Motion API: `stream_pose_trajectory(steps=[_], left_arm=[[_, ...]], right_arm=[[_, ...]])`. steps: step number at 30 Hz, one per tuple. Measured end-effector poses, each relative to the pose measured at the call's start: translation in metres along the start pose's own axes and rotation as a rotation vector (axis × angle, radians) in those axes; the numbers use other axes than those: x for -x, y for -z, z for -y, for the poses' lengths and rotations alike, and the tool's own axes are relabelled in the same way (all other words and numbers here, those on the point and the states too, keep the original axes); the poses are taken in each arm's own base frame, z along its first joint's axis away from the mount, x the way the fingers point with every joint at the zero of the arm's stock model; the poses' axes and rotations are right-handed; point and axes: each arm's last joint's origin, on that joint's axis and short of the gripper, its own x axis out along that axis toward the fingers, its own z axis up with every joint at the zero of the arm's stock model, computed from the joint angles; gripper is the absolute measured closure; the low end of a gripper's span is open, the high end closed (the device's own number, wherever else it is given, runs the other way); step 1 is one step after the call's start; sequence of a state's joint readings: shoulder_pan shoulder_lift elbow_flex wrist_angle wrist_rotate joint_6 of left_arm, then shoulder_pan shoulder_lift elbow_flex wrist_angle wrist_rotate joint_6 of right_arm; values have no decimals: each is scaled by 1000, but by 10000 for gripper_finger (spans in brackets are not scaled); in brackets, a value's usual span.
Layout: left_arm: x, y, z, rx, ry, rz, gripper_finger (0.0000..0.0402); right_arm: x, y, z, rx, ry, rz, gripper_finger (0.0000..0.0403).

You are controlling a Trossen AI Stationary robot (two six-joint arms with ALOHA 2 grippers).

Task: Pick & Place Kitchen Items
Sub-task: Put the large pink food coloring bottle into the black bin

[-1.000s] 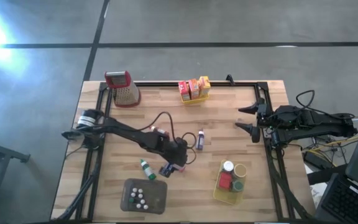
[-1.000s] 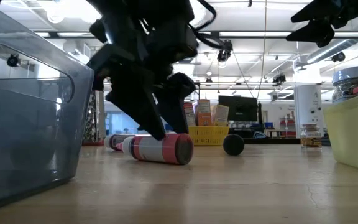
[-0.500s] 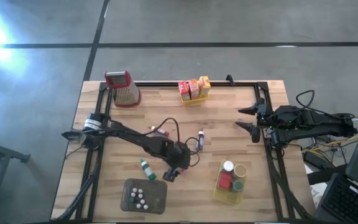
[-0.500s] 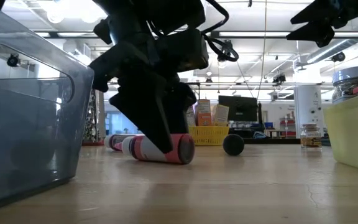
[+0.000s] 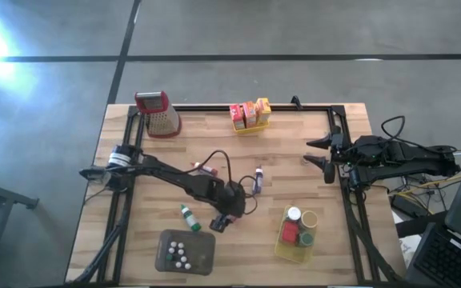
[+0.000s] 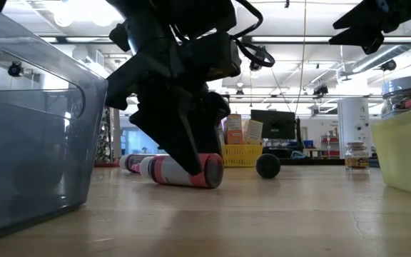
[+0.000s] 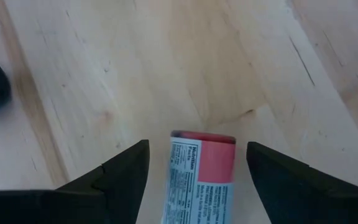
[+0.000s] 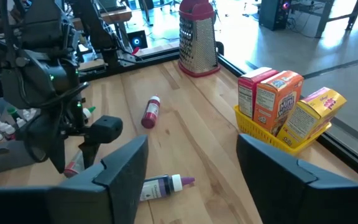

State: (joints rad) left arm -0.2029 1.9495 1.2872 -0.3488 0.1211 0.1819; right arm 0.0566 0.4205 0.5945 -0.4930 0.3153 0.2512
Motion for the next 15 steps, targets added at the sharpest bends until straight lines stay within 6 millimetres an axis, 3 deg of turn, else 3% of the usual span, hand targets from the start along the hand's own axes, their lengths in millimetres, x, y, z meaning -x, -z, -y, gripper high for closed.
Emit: stream_pose_trajectory(steps=[9,15], left_arm=[[2,4,9,-58,-38,-111,129],[23,-18,12,-78,-95,-173,138]], right_arm=[[0,0,0,0,0,0,183],[0,0,0,0,0,0,177]])
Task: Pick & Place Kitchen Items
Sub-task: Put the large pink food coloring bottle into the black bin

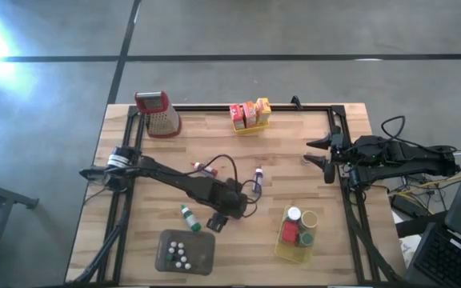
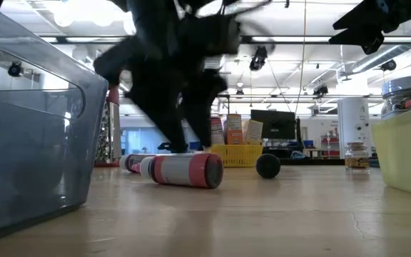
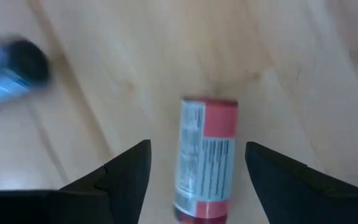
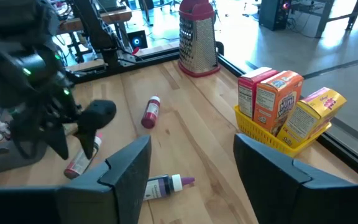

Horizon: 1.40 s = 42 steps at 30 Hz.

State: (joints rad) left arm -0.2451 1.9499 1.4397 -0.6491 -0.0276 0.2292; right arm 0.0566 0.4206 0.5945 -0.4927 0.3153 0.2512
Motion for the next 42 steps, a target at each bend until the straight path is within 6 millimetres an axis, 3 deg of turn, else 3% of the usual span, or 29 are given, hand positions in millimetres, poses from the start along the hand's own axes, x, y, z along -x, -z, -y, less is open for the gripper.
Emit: stream_pose_trajectory(steps=[6,12,19,26,42], left_arm=[[15,-22,-1,-72,-80,-5,138],[-10,-35,2,-103,-46,-187,135],[-21,-56,4,-68,-30,-262,133],[-35,-54,3,29,-28,-308,133],[-41,-49,2,91,-20,-317,134]], right_arm=[[0,0,0,0,0,0,158],[0,0,0,0,0,0,137],[0,0,0,0,0,0,113],[0,0,0,0,0,0,89],[0,0,0,0,0,0,41]])
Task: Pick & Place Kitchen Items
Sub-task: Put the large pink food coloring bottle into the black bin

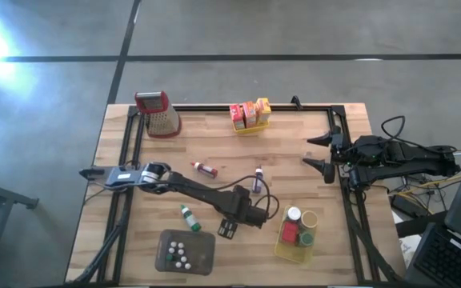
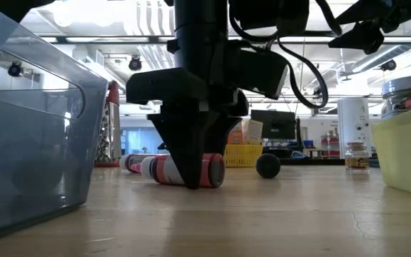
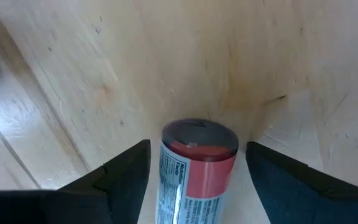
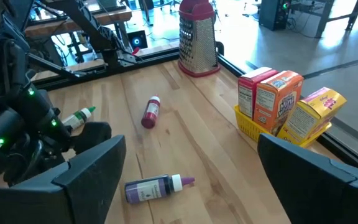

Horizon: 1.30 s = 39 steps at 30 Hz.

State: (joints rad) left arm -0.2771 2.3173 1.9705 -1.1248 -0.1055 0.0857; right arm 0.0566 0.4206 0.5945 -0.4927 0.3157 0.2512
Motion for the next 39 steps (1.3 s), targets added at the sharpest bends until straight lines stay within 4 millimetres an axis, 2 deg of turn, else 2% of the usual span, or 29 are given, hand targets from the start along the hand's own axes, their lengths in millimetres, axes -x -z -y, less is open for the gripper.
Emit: stream_pose_trajectory(steps=[15,23,26,30,33,39], left_arm=[[-6,1,2,8,33,5,216],[-3,2,1,4,43,11,238],[10,3,0,-4,48,46,239],[47,4,-6,-3,35,185,240],[67,10,-10,0,21,303,240],[105,35,-24,56,-39,693,241]], right_arm=[[0,0,0,0,0,0,80],[0,0,0,0,0,0,106],[0,0,0,0,0,0,116],[0,0,0,0,0,0,127],[0,0,0,0,0,-1,135],[0,0,0,0,0,-1,152]])
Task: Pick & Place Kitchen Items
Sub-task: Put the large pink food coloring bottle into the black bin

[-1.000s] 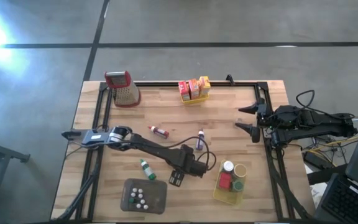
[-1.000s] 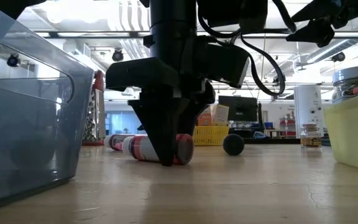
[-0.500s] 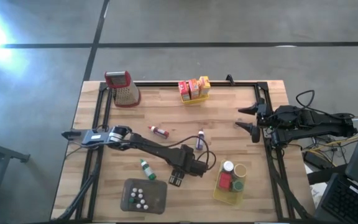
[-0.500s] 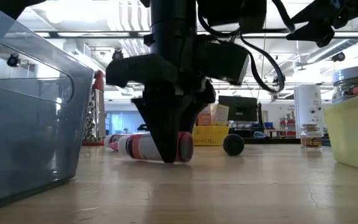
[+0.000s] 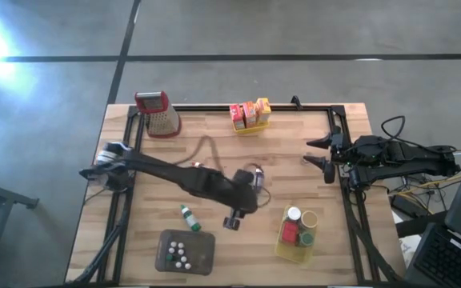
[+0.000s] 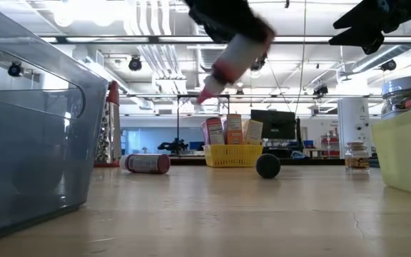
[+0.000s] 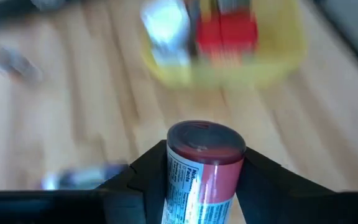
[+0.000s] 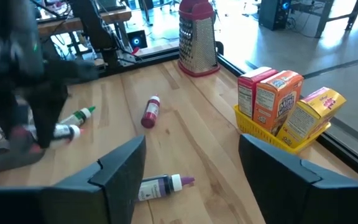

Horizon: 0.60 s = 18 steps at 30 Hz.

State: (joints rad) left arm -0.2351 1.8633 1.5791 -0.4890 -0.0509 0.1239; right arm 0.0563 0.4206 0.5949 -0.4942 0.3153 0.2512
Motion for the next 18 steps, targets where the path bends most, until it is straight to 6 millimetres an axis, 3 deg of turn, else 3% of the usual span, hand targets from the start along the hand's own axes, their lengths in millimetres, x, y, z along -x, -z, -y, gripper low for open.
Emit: stream_pose_trajectory(steps=[8,12,18], left_arm=[[43,31,-4,79,-71,574,241],[54,51,-5,101,-111,835,241],[58,74,-9,153,-154,995,241]], right_arm=[[0,0,0,-1,0,2,173],[0,0,0,7,-1,3,180],[-3,-1,-1,15,-1,5,182]])
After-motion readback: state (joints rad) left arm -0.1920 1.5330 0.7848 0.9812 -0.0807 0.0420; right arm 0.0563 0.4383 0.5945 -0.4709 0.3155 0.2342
